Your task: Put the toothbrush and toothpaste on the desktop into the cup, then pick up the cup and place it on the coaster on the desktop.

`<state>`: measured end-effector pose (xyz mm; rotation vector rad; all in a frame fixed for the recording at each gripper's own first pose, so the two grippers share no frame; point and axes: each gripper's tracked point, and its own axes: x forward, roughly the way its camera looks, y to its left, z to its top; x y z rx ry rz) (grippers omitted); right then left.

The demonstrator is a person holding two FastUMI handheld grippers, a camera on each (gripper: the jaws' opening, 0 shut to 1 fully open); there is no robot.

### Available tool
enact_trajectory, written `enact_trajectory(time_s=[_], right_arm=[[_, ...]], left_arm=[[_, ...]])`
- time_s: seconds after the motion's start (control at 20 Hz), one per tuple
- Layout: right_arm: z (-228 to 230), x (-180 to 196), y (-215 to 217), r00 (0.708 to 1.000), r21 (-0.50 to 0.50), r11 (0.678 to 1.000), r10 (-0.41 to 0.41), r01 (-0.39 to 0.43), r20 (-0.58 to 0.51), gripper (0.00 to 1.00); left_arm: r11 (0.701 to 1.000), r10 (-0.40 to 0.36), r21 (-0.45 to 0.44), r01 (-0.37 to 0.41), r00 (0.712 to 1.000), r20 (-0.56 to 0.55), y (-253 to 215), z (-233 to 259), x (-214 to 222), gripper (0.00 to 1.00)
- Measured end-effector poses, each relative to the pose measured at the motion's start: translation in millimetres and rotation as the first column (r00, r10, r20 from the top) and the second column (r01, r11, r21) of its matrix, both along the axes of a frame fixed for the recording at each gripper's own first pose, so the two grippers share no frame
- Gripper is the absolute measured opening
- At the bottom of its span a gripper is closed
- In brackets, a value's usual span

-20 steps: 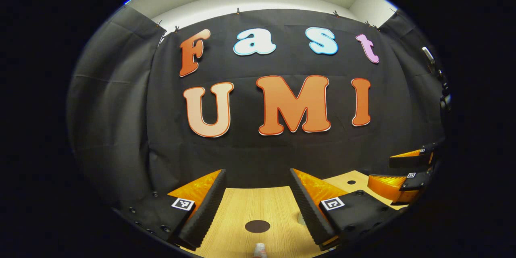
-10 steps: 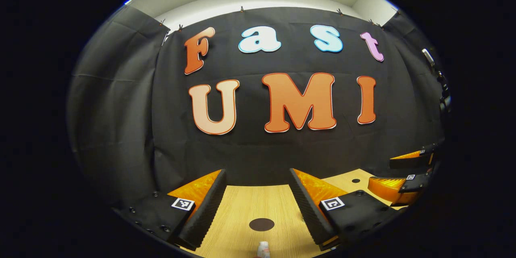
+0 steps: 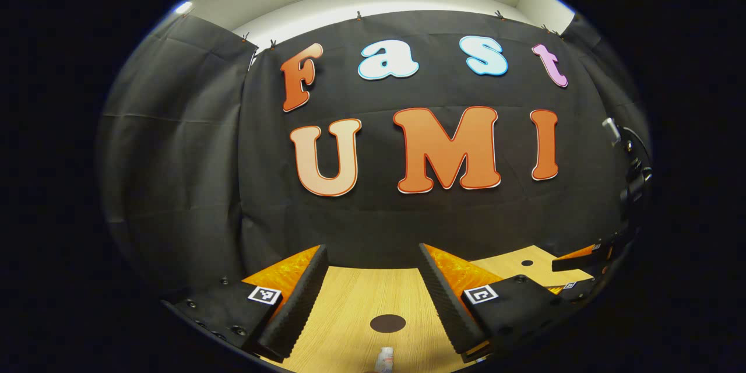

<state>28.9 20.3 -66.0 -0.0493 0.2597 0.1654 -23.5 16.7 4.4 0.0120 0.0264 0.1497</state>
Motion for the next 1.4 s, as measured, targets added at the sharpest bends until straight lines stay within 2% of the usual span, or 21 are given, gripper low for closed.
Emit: enact_trajectory(time_s=[0.2,0.4,0.55,0.7,0.8,0.95,1.1,1.15,1.2,1.25,1.3,1.35,1.4], right_arm=[[-34,2,10,0.991,0.006,0.998,0.059,-0.059,-0.121,0.98],[-89,-2,20,0.957,0.002,0.998,0.066,-0.068,-0.284,0.98],[-135,-3,29,0.898,0.031,0.999,0.033,-0.022,-0.438,0.96],[-192,-8,32,0.802,0.010,1.000,0.004,0.003,-0.597,0.93],[-214,-13,33,0.743,-0.008,1.000,-0.018,0.018,-0.669,0.85],[-236,-15,25,0.682,-0.044,0.998,-0.056,0.036,-0.729,0.83],[-254,-15,29,0.624,-0.059,0.997,-0.078,0.051,-0.778,0.69],[-264,-12,32,0.581,-0.060,0.997,-0.079,0.052,-0.810,0.64],[-270,-12,33,0.561,-0.060,0.996,-0.083,0.059,-0.824,0.55],[-273,-11,35,0.541,-0.055,0.996,-0.083,0.067,-0.837,0.53],[-273,-8,37,0.546,-0.039,0.996,-0.077,0.082,-0.834,0.49],[-273,-7,37,0.537,-0.036,0.995,-0.079,0.090,-0.840,0.47],[-272,-6,34,0.530,-0.041,0.994,-0.088,0.101,-0.844,0.41]], left_arm=[[1.000,0.025,0.011,-0.025,0.999,-0.023,0,-3,-5,0.98],[1.000,0.013,-0.004,-0.013,0.998,-0.063,6,-23,2,0.98],[1.000,-0.019,-0.002,0.019,0.994,-0.110,16,-42,14,0.99],[0.999,-0.052,-0.011,0.050,0.987,-0.155,24,-61,25,0.99],[0.997,-0.078,-0.024,0.075,0.979,-0.188,22,-73,32,0.99],[0.994,-0.104,-0.009,0.105,0.969,-0.224,20,-86,40,0.99],[0.993,-0.116,-0.016,0.116,0.962,-0.248,22,-95,46,1.00],[0.993,-0.118,-0.029,0.115,0.955,-0.271,24,-101,48,1.00],[0.993,-0.119,-0.037,0.113,0.951,-0.285,25,-107,51,0.99],[0.993,-0.118,-0.045,0.110,0.945,-0.306,26,-115,52,1.00],[0.993,-0.118,-0.052,0.107,0.941,-0.318,28,-117,52,1.00],[0.993,-0.118,-0.057,0.105,0.937,-0.329,28,-120,52,1.00],[0.993,-0.117,-0.059,0.103,0.932,-0.343,29,-127,55,0.99]])
